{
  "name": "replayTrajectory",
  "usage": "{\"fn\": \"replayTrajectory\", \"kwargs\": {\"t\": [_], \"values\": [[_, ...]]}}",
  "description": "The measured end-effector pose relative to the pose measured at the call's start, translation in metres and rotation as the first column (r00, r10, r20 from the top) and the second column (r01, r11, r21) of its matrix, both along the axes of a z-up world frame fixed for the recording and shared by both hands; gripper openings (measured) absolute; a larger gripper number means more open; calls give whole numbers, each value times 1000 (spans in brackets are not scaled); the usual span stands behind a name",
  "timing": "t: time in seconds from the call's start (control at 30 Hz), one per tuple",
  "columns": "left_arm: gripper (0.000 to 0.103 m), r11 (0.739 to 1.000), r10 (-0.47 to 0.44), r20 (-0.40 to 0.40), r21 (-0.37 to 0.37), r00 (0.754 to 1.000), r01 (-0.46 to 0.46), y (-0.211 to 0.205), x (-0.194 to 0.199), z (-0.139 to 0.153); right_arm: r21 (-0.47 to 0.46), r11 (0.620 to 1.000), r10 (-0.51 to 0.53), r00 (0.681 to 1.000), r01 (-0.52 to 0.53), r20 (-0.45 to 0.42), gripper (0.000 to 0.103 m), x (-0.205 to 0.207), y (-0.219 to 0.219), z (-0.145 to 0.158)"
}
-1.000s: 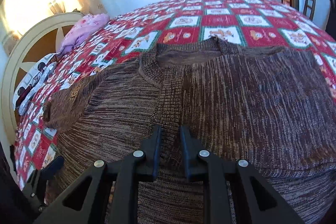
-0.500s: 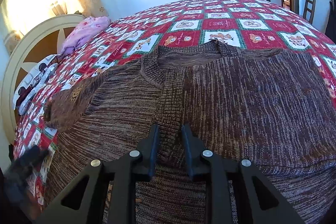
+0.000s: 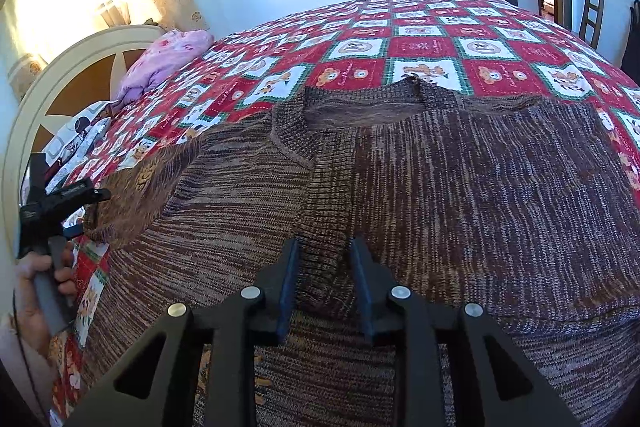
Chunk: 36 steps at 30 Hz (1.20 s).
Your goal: Fold small clothes
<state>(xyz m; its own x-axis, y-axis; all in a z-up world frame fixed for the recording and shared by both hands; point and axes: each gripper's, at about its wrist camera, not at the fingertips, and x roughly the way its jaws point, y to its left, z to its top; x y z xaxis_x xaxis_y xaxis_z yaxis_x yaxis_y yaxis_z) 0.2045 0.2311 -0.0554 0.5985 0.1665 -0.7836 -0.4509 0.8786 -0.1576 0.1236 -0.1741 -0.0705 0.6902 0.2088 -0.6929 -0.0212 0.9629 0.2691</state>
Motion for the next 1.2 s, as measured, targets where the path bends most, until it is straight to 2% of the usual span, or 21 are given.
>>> {"fn": "replayTrajectory", "kwargs": {"t": [0.07, 0.1, 0.17, 0.2, 0.23, 0.33, 0.37, 0.5, 0.6, 0.67, 0.73, 0.77, 0.83, 0.9, 0.93, 1.0, 1.03, 1.07, 1.1, 1.13, 1.2], "values": [[70, 1000, 7, 18, 7, 1000, -7, 5, -6, -1, 3, 1000, 1, 1000, -1, 1, 29, 0, 0, 0], [64, 999, 28, 53, -24, 998, -26, 12, -14, 0, 3, 1000, 1, 1000, -1, 1, 29, 0, 0, 0], [28, 992, 86, 93, -102, 992, -76, 31, -24, -1, 4, 1000, 1, 1000, -1, 1, 29, 0, 0, 0], [21, 983, 118, 112, -151, 987, -100, 41, -31, -4, 4, 1000, 1, 1000, -1, 2, 29, 0, 0, 0], [17, 962, 145, 163, -254, 976, -101, 57, -40, -10, 6, 1000, 1, 1000, -1, 2, 29, 0, 0, 0], [15, 907, 186, 221, -414, 957, -81, 77, -57, -22, 11, 1000, 2, 1000, -3, 3, 29, 0, -1, -1], [15, 903, 186, 222, -421, 957, -78, 77, -57, -23, 13, 1000, 3, 1000, -3, 4, 29, 0, -1, -1], [18, 924, 161, 202, -376, 966, -76, 71, -49, -18, 14, 1000, 3, 1000, -3, 4, 30, 0, -1, -1], [44, 929, 124, 221, -367, 967, -36, 64, -42, -14, 19, 1000, 3, 1000, -4, 5, 30, 0, -1, -1], [70, 936, 93, 225, -351, 970, -8, 57, -39, -8, 18, 1000, 4, 1000, -4, 5, 30, 0, -2, -1], [80, 954, 68, 194, -299, 979, -7, 47, -29, -2, 18, 1000, 4, 1000, -4, 5, 30, 0, -2, -1], [81, 962, 68, 177, -272, 982, -17, 43, -25, -1, 18, 1000, 4, 1000, -4, 5, 30, 1, -2, -1], [76, 978, 80, 142, -205, 987, -50, 35, -19, 1, 19, 1000, 4, 1000, -4, 5, 30, 1, -2, -1], [59, 983, 115, 127, -158, 985, -95, 32, -21, 0, 19, 1000, 4, 1000, -4, 5, 30, 1, -2, -1], [48, 981, 139, 130, -156, 982, -118, 34, -25, -1, 20, 1000, 4, 1000, -4, 5, 30, 1, -2, -1], [32, 964, 180, 164, -226, 970, -140, 48, -37, -5, 22, 1000, 4, 1000, -4, 6, 30, 0, -1, -1], [16, 951, 205, 176, -269, 963, -153, 57, -43, -10, 24, 1000, 4, 1000, -4, 6, 30, 0, -1, -1], [8, 936, 226, 186, -313, 956, -160, 64, -49, -14, 26, 1000, 4, 1000, -5, 7, 30, 1, -1, -1], [8, 914, 238, 212, -380, 948, -145, 73, -55, -19, 28, 1000, 5, 1000, -5, 7, 30, 1, -2, -1], [7, 906, 237, 225, -403, 945, -131, 76, -58, -21, 31, 1000, 5, 1000, -5, 8, 30, 0, -2, -1], [7, 913, 218, 228, -390, 949, -116, 73, -57, -19, 35, 999, 5, 1000, -6, 8, 30, 0, -2, -1]]}}
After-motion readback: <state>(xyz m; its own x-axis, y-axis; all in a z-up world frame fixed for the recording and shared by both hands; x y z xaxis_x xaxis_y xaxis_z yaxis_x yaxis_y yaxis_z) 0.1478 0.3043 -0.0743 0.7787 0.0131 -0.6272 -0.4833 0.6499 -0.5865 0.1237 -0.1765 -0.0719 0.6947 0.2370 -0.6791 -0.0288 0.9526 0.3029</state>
